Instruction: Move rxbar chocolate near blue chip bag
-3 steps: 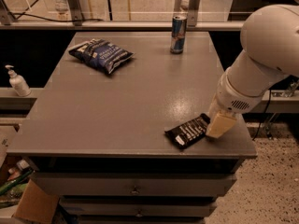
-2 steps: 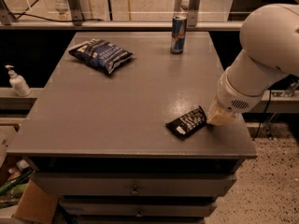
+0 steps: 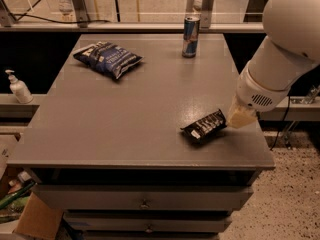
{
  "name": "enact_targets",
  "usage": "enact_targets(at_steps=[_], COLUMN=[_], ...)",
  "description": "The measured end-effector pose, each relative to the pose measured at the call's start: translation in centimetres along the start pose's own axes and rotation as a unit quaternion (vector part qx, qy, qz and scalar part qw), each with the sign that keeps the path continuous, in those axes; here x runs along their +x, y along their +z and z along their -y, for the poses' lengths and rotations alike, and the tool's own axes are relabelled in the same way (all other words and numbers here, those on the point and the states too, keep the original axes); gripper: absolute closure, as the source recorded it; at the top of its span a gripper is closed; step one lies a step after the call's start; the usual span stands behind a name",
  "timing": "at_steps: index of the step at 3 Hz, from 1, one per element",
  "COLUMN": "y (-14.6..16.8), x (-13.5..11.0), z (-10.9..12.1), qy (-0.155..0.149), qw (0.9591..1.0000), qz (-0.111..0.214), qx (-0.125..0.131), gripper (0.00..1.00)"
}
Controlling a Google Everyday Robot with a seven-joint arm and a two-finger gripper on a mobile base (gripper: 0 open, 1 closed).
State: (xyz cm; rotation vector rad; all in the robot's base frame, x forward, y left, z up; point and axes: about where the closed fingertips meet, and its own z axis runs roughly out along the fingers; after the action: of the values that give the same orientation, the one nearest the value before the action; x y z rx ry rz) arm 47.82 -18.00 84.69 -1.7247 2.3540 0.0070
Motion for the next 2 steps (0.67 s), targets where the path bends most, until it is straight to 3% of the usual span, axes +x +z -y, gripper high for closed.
enact_targets(at_steps=[1, 2], y=[-3.8, -7.4], x=[-1.0, -4.9], z=[0.2, -1.0], qy=[0.037, 0.065], qw=[0.9987, 0.9885], qz=[0.036, 0.133], qx=[0.0, -0.03], gripper=[1.0, 1.0])
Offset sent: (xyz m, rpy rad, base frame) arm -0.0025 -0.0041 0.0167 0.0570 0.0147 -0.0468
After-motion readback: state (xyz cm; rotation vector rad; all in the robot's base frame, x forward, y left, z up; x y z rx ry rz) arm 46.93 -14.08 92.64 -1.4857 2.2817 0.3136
